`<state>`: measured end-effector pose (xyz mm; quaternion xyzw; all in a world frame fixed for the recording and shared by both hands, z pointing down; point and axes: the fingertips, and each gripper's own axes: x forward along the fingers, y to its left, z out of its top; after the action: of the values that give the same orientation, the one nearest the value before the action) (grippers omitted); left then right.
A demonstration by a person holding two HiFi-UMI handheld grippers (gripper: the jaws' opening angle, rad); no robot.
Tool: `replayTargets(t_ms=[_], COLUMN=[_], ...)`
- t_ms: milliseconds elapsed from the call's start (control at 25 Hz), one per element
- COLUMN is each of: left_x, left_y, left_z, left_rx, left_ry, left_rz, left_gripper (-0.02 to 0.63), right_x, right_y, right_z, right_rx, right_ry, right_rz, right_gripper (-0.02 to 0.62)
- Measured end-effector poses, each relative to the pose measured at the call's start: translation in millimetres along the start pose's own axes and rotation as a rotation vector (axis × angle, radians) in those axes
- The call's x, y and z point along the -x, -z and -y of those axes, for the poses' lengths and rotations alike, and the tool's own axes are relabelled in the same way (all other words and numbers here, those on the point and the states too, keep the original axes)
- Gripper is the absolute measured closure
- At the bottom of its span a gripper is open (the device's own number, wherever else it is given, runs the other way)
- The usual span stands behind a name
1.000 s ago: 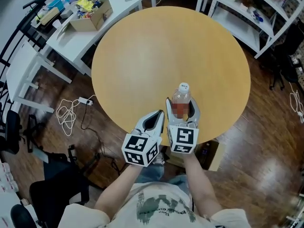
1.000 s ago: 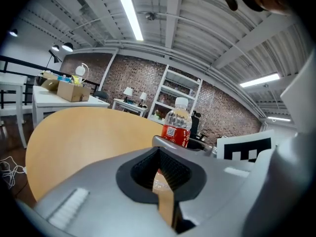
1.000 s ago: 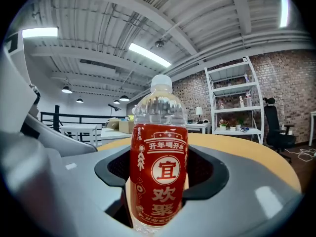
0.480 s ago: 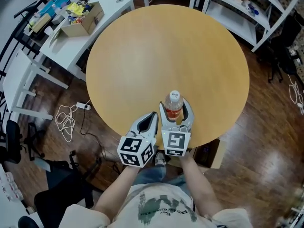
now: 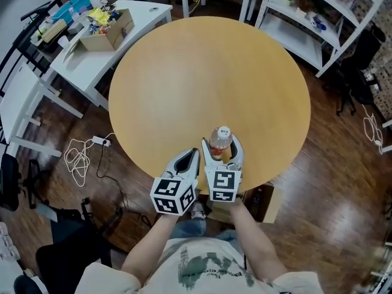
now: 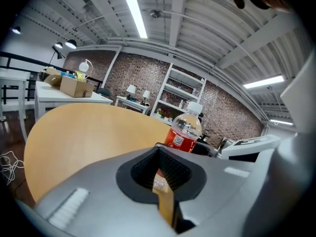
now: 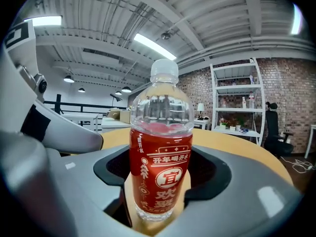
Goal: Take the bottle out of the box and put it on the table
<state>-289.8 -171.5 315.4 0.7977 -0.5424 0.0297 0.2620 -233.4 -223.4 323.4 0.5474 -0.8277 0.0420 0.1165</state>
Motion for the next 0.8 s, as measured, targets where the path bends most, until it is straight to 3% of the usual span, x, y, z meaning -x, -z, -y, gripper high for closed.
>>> replayTargets(t_ms=[360, 560, 800], left_x=[11, 16, 20], left_y=[0, 2, 9], left_z=[3, 12, 42], left_rx=[0.005, 0.004, -0.009], left_ry=[0.001, 0.026, 0.102], left_rz=[0.015, 0.022, 0.010], left_gripper=[0.609, 0.609, 0.609], right_x=[16, 36, 77], right_y=[-1, -3, -13], right_z=[-5, -5, 15], right_rx=[0.009, 0.024, -0.037], right_ry=[-0.033, -0.015, 0.057], right_rz=[-0.050, -0.054, -0.034], right_gripper=[0.249, 0.269, 0.327])
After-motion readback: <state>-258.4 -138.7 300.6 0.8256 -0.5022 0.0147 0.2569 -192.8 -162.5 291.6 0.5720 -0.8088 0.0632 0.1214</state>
